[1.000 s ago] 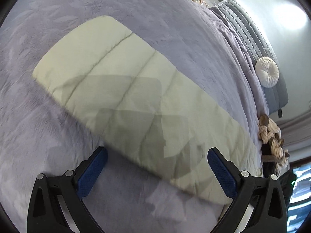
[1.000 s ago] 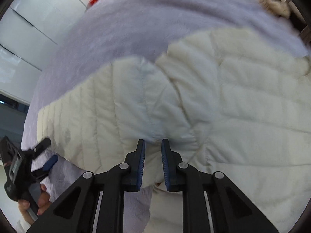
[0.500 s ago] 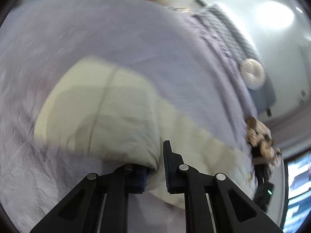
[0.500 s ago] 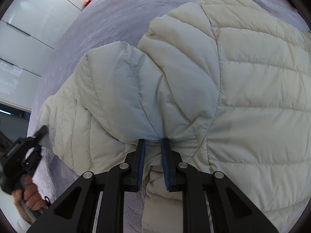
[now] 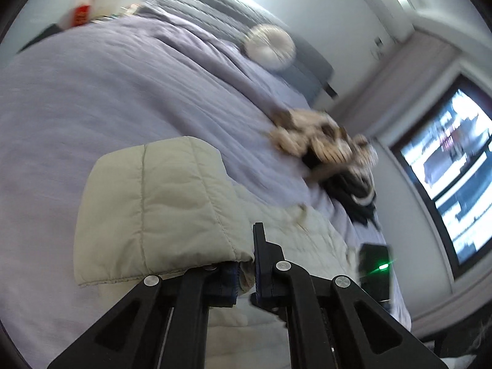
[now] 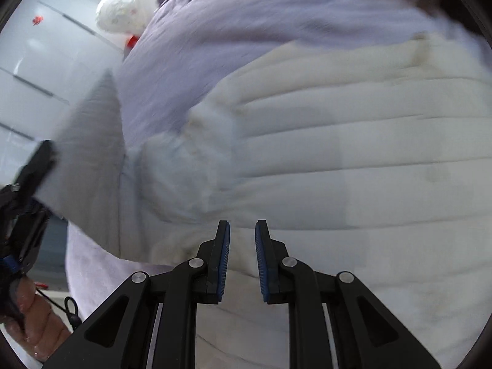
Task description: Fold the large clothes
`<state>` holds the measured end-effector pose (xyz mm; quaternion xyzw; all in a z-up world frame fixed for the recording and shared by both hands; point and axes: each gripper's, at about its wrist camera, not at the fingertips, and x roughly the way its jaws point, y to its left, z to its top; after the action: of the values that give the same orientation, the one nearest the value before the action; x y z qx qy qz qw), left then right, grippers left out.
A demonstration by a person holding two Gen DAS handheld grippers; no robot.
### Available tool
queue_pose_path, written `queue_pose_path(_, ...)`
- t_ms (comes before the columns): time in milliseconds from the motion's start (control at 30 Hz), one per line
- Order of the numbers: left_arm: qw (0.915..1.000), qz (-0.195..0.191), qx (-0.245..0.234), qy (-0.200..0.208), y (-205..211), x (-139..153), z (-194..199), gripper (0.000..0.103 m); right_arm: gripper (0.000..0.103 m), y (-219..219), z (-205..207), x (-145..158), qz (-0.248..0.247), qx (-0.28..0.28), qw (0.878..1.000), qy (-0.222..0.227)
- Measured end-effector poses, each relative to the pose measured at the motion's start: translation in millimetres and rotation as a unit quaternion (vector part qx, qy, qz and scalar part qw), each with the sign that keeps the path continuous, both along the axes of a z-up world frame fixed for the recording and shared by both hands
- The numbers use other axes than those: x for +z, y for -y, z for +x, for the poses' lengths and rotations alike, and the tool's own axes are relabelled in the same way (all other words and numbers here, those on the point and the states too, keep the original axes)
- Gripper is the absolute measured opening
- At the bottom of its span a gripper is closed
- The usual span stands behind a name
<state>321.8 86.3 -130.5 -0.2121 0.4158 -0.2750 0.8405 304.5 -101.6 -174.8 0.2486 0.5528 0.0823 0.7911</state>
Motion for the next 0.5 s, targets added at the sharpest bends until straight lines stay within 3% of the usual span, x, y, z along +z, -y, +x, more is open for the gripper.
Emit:
queue_pose_path(133,0.9970,0.050,-0.058,-0.010,76.2,-14.8,-8.7,0.009,0.019,69.4,-32.2,7.7,-0.023,-0.045,0.999,-0.009)
queue_pose_path(233,0.9885,0.111,-0.102,-0.004,136.3,-25.3,-21.9,0.009,0.019,112.3,-56.0,1.8,-0.033,-0.076,0.996,-0.021)
queue_pose_path(367,0.9642,0.203,-0.171,0.011,199.6,-51.1,-46.8,0.009,0.019,150.8,-81.8,-10.5,-0.037,-0.105,0.993,-0.034)
queue_pose_path(500,0.9433,0.267,-0.196,0.025,231.0,-66.3,-66.2,0.011,0.019,180.0,-99.0,-19.4,-0.025,-0.126,0.991,-0.040)
